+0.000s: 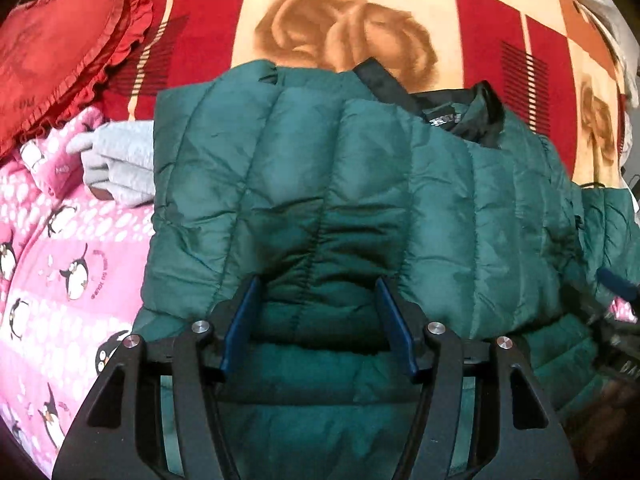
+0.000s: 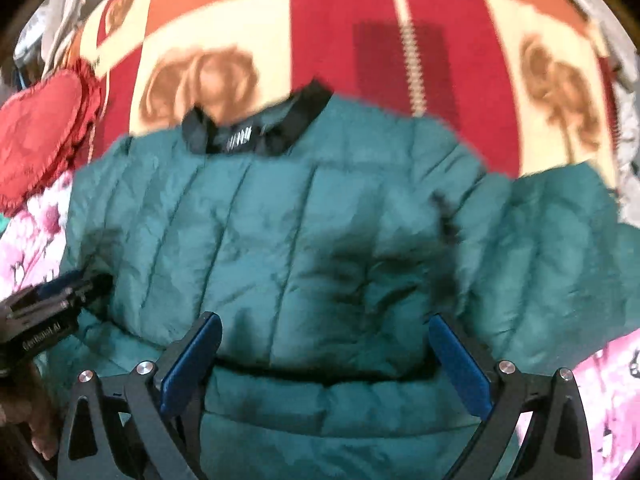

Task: Fold large clothes

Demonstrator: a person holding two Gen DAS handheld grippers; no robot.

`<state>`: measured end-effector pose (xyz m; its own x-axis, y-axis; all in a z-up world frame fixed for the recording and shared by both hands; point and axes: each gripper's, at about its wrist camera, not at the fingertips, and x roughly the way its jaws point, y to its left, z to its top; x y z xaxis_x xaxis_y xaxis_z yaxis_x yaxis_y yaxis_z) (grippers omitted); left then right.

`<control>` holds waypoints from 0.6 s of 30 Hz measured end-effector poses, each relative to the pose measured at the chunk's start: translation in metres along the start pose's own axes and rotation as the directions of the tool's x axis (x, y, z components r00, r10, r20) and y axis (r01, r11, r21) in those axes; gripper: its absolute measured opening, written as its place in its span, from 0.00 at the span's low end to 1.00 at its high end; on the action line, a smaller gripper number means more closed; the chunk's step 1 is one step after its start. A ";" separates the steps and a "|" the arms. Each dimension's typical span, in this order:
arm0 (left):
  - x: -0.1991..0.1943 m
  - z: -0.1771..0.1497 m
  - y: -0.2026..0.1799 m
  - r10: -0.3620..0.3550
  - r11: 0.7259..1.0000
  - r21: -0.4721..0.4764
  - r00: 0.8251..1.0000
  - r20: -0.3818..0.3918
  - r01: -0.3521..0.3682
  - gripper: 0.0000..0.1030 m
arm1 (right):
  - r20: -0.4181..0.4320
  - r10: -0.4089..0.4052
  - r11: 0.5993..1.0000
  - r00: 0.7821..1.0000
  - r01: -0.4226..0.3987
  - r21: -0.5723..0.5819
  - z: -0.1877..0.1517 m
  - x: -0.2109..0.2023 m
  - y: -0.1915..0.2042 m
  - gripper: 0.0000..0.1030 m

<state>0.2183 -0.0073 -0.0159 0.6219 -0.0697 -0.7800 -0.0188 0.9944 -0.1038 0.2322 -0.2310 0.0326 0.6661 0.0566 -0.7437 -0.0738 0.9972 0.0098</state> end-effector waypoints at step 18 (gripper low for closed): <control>-0.055 -0.007 -0.021 -0.129 0.991 0.061 0.976 0.173 0.120 0.58 | 0.161 -0.236 0.970 0.959 0.221 0.104 -0.008 -0.058 -0.072 0.99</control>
<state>0.1792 -0.0253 0.0253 0.7454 -0.1822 -0.6413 0.1033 0.9819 -0.1589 0.1929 -0.3070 0.0695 0.7751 -0.1728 -0.6077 0.1526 0.9846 -0.0853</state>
